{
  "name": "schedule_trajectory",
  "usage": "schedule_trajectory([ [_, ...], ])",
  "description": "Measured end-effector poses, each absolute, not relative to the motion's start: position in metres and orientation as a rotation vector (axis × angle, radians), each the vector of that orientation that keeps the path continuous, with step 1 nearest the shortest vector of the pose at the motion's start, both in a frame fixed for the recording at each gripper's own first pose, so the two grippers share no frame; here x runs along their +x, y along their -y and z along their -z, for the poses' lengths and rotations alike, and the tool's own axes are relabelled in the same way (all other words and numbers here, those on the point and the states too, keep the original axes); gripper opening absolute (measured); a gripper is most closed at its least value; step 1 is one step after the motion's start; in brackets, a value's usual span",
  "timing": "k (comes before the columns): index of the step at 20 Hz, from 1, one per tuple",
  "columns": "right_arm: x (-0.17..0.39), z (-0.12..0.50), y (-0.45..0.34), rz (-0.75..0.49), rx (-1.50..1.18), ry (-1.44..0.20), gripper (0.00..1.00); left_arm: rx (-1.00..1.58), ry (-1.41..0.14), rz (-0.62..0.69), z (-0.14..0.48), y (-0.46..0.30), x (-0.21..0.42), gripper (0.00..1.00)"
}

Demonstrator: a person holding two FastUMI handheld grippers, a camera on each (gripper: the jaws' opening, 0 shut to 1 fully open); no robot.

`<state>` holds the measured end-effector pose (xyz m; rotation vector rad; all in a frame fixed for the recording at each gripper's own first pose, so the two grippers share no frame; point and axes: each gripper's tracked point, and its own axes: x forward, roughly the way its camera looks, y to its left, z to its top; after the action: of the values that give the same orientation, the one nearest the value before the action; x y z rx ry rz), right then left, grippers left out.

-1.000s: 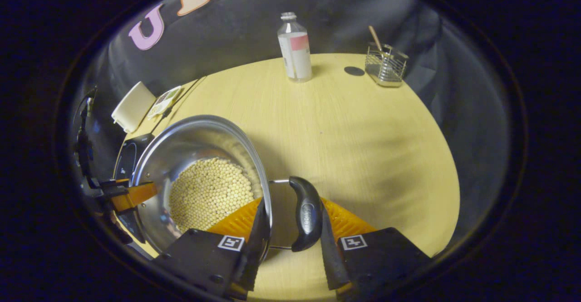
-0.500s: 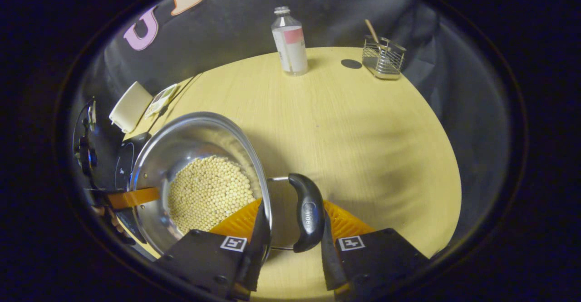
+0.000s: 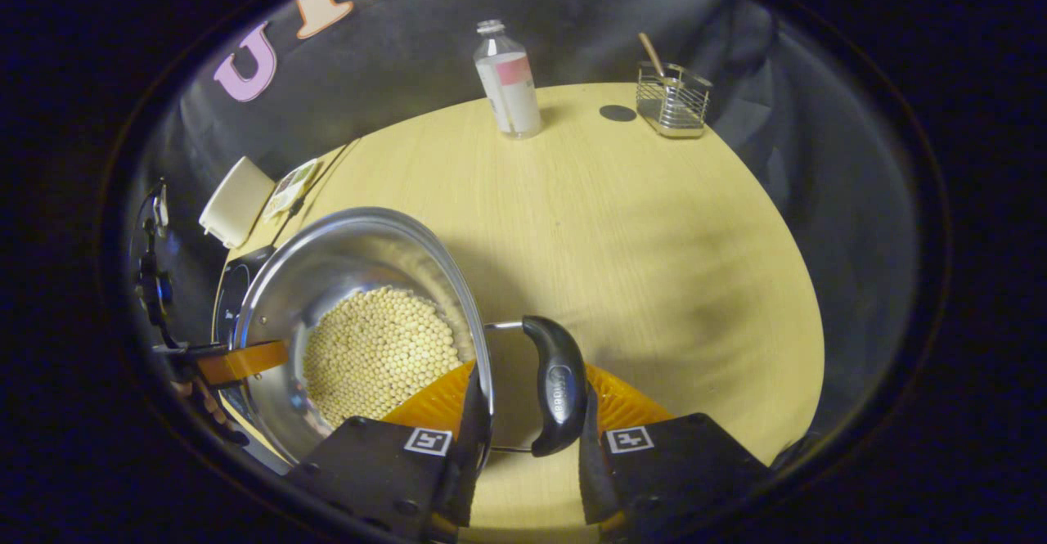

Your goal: First push the handle of the pot to place it horizontally, then grasp the pot with both hands and set it on the induction cooktop.

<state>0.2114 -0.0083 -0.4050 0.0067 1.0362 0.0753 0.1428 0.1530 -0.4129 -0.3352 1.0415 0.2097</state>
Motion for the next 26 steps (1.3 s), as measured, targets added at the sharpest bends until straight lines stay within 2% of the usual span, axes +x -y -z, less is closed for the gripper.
schedule_trajectory([
  [12, 0.180, 0.371, -0.107, -0.235, 0.007, -1.015, 0.48, -0.367, -0.980, -0.347, 0.378, -0.171, 0.123, 0.60],
  [25, 0.137, 0.364, -0.227, -0.075, -0.094, -1.014, 0.48, -0.464, -0.966, -0.188, 0.417, -0.172, 0.136, 0.60],
  [26, 0.135, 0.364, -0.237, -0.073, -0.107, -1.017, 0.53, -0.470, -0.963, -0.186, 0.418, -0.173, 0.138, 0.61],
])
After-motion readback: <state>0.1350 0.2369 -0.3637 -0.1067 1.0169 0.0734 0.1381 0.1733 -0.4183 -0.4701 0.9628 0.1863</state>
